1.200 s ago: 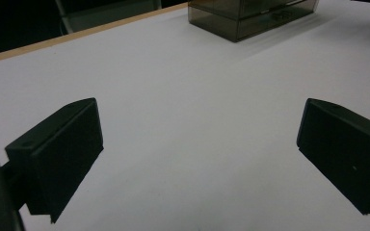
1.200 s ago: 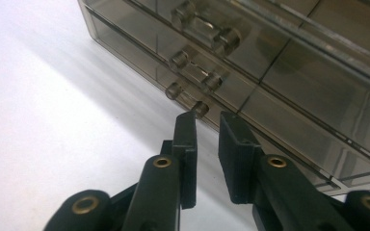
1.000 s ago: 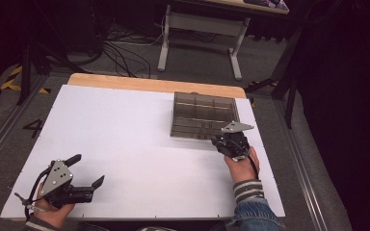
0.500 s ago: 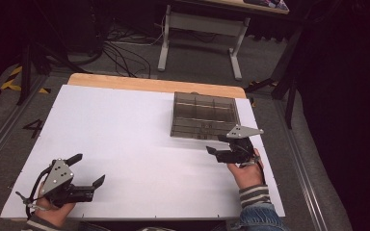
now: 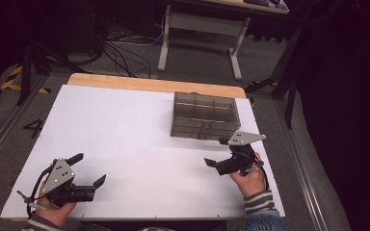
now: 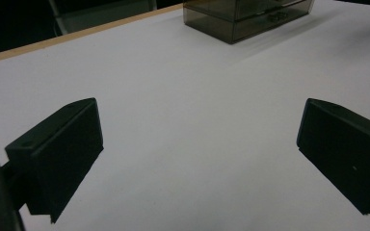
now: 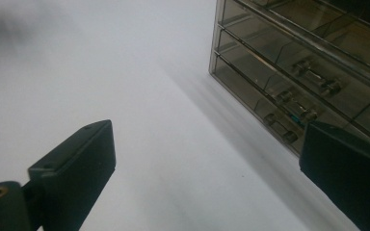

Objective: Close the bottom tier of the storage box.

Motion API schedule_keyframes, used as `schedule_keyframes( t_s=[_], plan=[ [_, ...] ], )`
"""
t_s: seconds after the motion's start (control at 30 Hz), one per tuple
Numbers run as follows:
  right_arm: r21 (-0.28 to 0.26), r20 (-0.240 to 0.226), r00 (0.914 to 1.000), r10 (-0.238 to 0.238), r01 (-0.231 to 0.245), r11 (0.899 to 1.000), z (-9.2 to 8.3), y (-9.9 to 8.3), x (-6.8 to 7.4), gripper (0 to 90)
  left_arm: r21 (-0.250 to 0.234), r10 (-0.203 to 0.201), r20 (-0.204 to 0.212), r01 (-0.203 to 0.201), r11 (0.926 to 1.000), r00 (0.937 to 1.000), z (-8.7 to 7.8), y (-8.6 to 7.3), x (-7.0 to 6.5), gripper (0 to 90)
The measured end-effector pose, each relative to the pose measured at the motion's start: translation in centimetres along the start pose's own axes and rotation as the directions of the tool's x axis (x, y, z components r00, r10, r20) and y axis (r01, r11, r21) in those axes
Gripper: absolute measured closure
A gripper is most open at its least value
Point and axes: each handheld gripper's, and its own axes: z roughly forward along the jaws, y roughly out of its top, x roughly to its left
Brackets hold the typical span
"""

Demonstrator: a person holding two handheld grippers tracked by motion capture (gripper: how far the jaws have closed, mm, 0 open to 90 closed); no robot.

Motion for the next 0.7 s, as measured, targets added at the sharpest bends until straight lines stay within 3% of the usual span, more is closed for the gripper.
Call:
schedule_keyframes(
  t_s=[0.27, 0.7],
  plan=[
    [-0.038, -0.038, 0.9983, -0.045, 0.043, 0.998, -0.1, -0.4, 1.0, 1.3, 0.002, 0.003, 0.001, -0.003, 1.0, 1.0, 0.1, 0.0, 0.0, 2.9],
    [-0.077, -0.09, 0.9942, -0.059, 0.052, 0.996, 0.7, -2.5, 2.5, 0.0, 0.003, 0.004, 0.005, -0.004, 1.0, 1.0, 0.1, 0.0, 0.0, 2.9]
  ],
)
